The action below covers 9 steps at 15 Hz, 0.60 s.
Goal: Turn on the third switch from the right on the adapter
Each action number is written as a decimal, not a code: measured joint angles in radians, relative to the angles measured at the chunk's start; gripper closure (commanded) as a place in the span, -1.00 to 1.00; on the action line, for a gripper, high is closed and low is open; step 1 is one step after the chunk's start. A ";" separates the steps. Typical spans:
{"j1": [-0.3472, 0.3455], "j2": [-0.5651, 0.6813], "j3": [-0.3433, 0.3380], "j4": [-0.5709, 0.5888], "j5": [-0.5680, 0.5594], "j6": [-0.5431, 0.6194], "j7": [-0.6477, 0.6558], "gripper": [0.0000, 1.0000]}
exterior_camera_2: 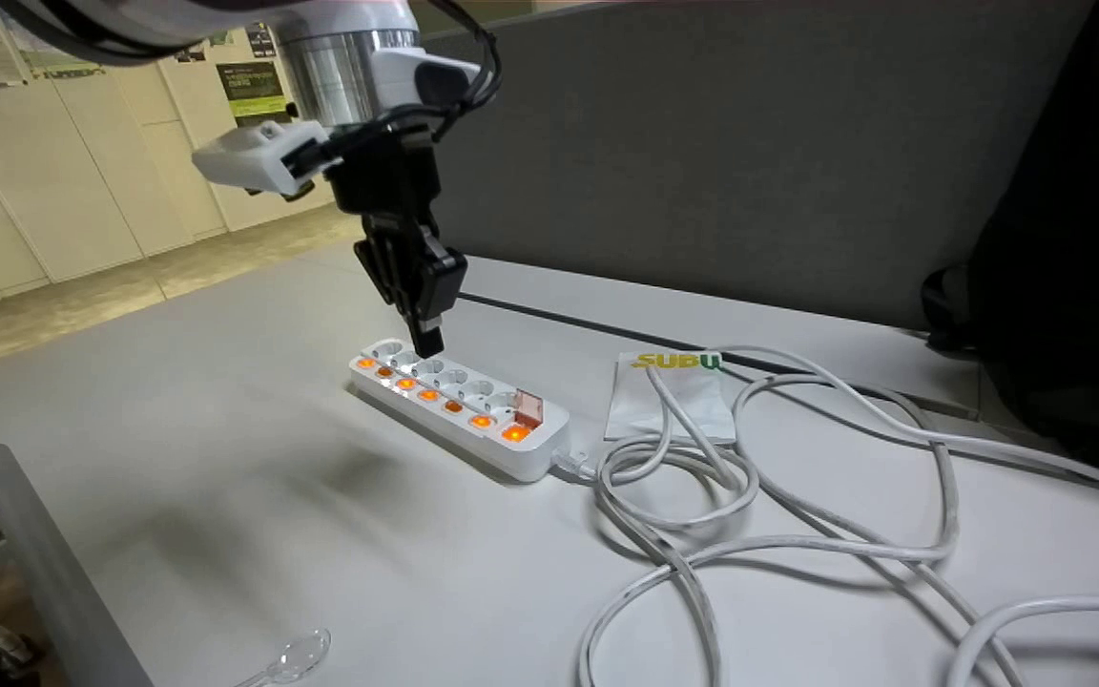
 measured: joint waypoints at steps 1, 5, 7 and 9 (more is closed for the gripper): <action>0.001 0.023 -0.009 0.012 -0.003 0.013 0.000 1.00; 0.003 0.128 -0.026 0.077 -0.001 0.030 -0.002 1.00; 0.009 0.178 -0.025 0.113 0.002 0.030 -0.004 1.00; 0.022 0.220 -0.023 0.140 0.008 0.029 -0.005 1.00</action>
